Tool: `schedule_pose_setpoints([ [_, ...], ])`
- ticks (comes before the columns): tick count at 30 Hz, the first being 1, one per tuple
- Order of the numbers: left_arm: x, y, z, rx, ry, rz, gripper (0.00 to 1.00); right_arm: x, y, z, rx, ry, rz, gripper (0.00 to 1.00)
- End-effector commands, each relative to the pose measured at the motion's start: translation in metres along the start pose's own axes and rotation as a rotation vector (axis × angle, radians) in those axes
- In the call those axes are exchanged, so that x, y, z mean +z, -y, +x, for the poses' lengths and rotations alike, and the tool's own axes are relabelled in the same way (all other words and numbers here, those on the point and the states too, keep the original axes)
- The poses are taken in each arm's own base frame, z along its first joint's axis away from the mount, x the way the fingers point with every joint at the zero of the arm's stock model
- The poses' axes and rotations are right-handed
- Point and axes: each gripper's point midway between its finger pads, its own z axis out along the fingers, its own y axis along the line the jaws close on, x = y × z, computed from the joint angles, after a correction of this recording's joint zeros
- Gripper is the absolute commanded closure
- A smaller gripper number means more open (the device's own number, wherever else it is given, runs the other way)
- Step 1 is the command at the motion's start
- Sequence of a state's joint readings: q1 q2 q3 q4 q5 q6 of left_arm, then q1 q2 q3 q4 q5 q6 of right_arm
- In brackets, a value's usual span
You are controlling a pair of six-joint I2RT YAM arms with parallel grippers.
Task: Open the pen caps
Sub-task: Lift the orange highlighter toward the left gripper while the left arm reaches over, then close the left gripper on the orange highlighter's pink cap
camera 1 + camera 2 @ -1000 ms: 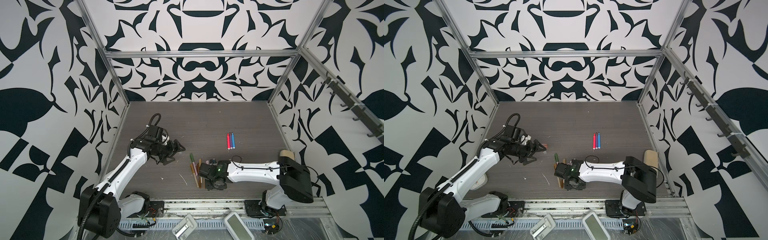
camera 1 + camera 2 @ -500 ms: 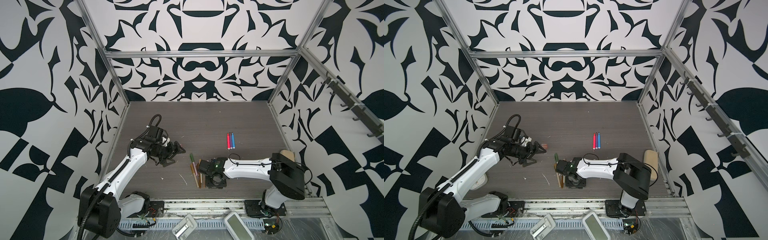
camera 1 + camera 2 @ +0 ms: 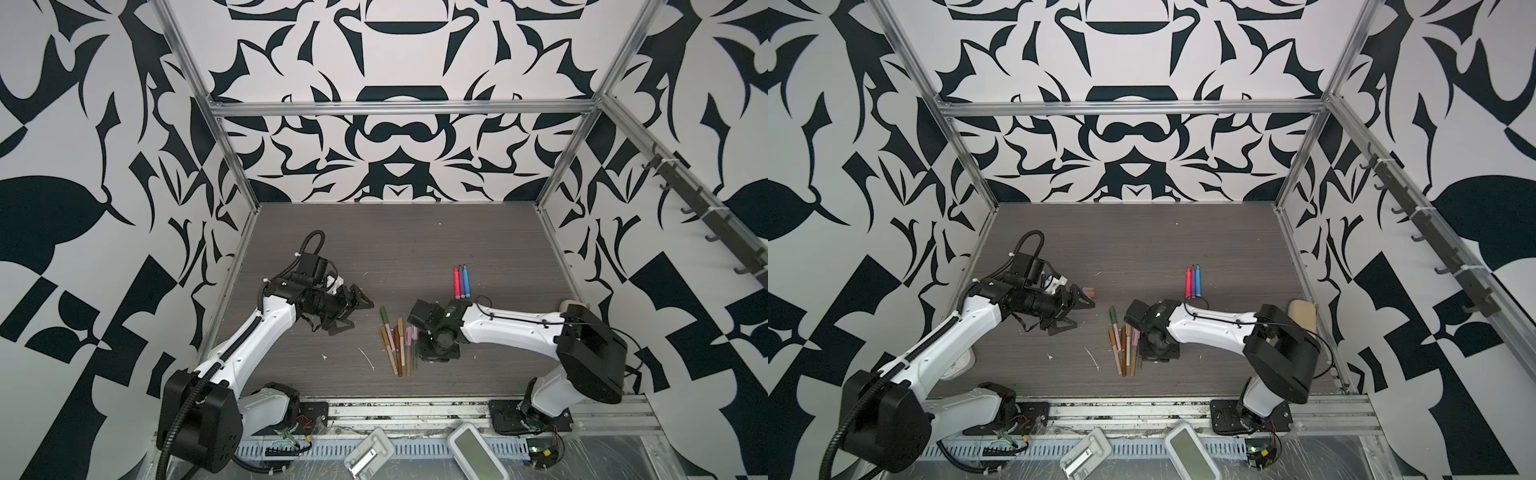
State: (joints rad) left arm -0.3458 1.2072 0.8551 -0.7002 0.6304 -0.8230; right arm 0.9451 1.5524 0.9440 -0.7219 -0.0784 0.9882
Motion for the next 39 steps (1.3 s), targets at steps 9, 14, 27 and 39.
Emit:
schedule_pose_setpoints([
  [9,0.049,0.035,-0.067,-0.049,-0.027,-0.052,0.14,-0.085,-0.064,-0.043,-0.288,-0.075,-0.386,1.00],
  [14,0.070,0.054,-0.086,-0.037,-0.024,-0.095,0.14,-0.094,-0.078,-0.041,-0.316,-0.153,-0.522,1.00],
  [27,0.100,0.075,-0.097,-0.020,-0.084,-0.147,0.36,-0.106,-0.071,-0.072,-0.224,-0.173,-0.611,1.00],
  [39,0.108,0.090,-0.092,-0.008,-0.069,-0.136,0.30,-0.099,-0.068,-0.075,-0.211,-0.264,-0.632,1.00],
])
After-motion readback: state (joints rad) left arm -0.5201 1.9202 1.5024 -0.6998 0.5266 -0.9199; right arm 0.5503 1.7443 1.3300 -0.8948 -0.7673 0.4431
